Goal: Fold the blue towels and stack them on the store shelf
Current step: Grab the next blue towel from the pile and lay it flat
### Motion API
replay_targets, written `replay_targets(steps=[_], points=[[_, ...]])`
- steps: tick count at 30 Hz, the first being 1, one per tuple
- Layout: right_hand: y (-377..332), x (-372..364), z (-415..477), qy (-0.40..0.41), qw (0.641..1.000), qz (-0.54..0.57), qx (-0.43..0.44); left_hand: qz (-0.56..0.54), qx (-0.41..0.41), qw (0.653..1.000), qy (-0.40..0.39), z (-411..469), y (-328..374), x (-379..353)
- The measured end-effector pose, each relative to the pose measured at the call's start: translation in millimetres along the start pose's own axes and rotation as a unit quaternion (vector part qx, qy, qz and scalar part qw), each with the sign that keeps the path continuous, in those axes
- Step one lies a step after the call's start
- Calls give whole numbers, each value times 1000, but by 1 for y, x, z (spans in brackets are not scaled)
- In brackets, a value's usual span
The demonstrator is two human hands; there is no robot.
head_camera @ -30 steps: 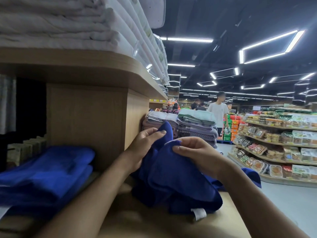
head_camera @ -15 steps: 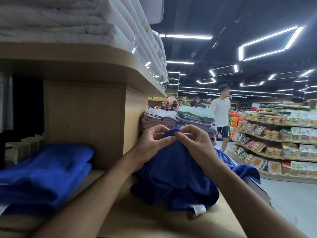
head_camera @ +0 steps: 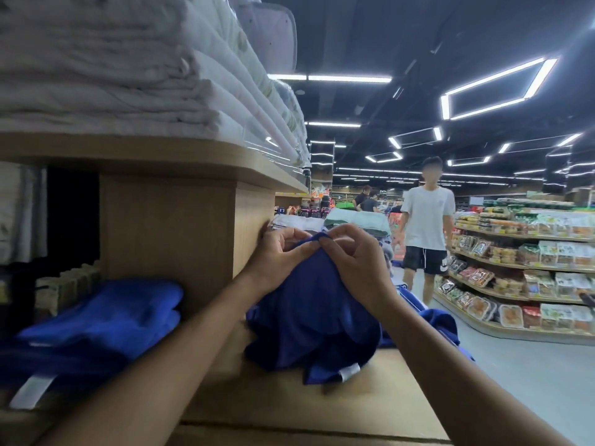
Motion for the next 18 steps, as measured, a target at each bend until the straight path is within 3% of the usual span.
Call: replay_targets(steps=[4, 9, 13, 18], points=[[-50, 20, 5, 33, 999, -22, 30, 5, -43, 999, 5, 17, 52, 0], [-104, 42, 0, 5, 998, -45, 46, 48, -81, 995, 39, 35, 120, -5], [-133, 53, -10, -33, 999, -37, 12, 21, -53, 997, 48, 47, 159, -5], [-163, 67, -22, -147, 987, 53, -46, -53, 7, 999, -11, 49, 189, -2]])
Point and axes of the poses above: each hand's wrist, its own z-axis towards the middle knuckle, its own x-axis out of the back of the hand, y = z × x, the point moved 3 cm from there along z, towards the middle knuckle, and after that the axes turned 14 degrees about -x, right-handed, at the moved point
